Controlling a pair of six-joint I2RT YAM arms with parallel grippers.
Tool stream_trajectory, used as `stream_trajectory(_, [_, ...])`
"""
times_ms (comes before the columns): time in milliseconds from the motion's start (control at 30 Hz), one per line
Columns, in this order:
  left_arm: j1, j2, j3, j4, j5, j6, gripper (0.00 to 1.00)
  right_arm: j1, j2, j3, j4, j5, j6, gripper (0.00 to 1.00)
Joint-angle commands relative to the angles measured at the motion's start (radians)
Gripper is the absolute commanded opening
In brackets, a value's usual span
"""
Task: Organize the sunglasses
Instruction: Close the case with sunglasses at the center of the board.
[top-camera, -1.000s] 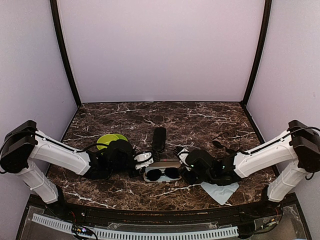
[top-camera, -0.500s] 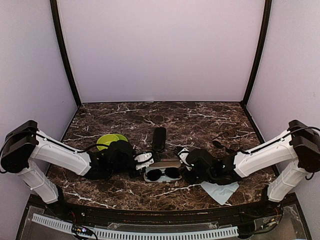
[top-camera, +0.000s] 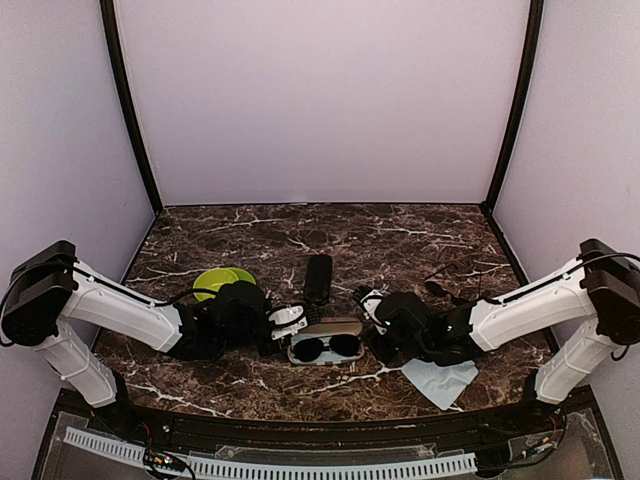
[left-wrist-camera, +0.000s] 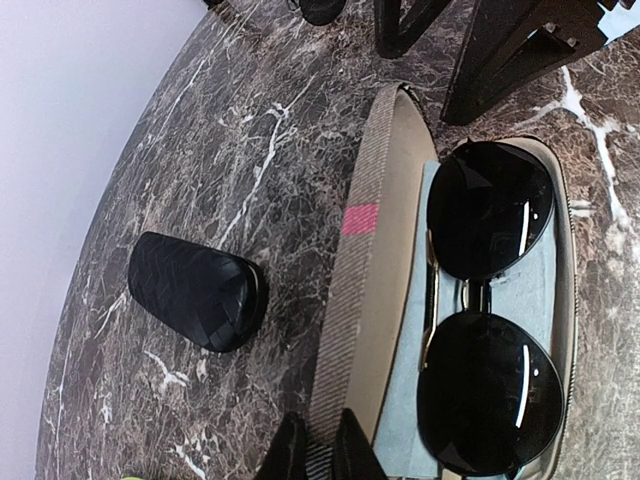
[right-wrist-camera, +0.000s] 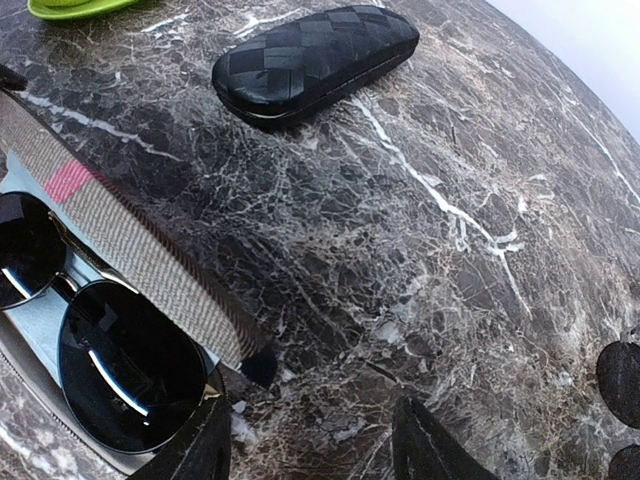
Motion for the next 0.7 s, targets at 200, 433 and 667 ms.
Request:
stream_trajectory(200, [-0.006,-0.003,-0.002,0.058,-0.005,-0.008,0.11,-0.013,0.048,0.017,0.026,-0.009,-0.003,0.55])
stream_trajectory(433, [-0.007,-0.003,-0.003,0.062,-0.006,-0.011,0.11,-0.013,0.048,0.027,0.031,-0.029,-0.007,0.55])
stream_trajectory(667, [-0.007,0.006,0.0,0.068,-0.006,-0.014,0.11,-0.012,0.049,0.027,0.038,-0.05,-0.009,0.55])
